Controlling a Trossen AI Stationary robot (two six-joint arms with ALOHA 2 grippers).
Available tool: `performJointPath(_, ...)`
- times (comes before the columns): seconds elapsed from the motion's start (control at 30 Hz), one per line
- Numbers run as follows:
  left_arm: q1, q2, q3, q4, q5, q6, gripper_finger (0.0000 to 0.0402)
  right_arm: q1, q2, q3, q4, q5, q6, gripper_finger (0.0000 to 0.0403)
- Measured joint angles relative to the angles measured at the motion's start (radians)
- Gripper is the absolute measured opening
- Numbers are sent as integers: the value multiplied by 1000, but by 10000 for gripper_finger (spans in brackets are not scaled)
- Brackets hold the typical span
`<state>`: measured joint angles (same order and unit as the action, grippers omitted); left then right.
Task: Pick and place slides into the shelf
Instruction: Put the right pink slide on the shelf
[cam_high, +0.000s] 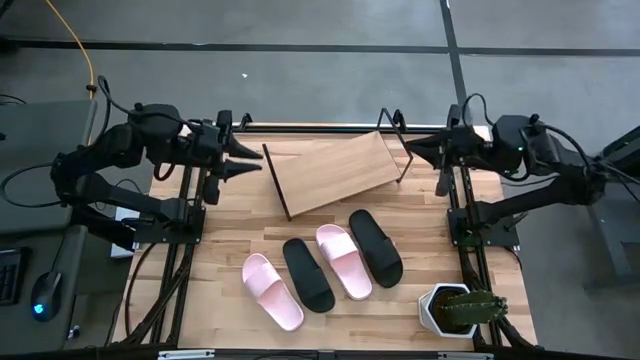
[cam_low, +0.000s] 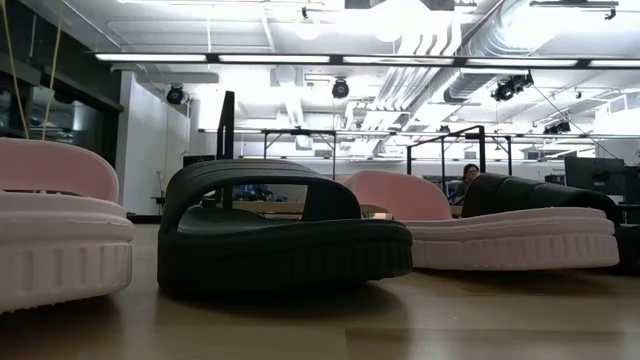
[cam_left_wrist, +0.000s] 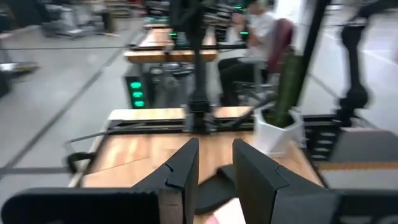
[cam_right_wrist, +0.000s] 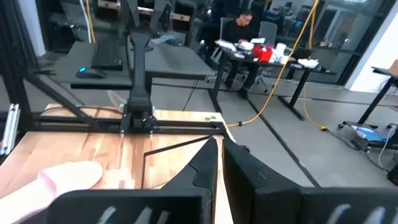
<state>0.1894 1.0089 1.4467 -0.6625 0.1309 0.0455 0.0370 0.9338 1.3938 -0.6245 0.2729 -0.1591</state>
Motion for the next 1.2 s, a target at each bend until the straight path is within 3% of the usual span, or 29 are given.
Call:
performJointPath(0.13, 0, 9, 0, 0, 97, -28, 83, 16, 44, 42, -35, 0, 25, 14)
performJointPath(0.27, -1, 17, 0, -36, 115, -57, 83, 41, 84, 64, -73, -3, 53, 14)
performJointPath(0.67, -170, 82, -1, -102, 87, -75, 83, 167, 186, 65, -186, -9, 171, 14)
performJointPath(0.9, -289, 100, -1, -127, 59, -109, 83, 280, 209, 65, -235, 75, 249, 14)
performJointPath(1.2, -322, 101, -1, -128, 50, -122, 83, 344, 210, 65, -275, 136, 294, 14)
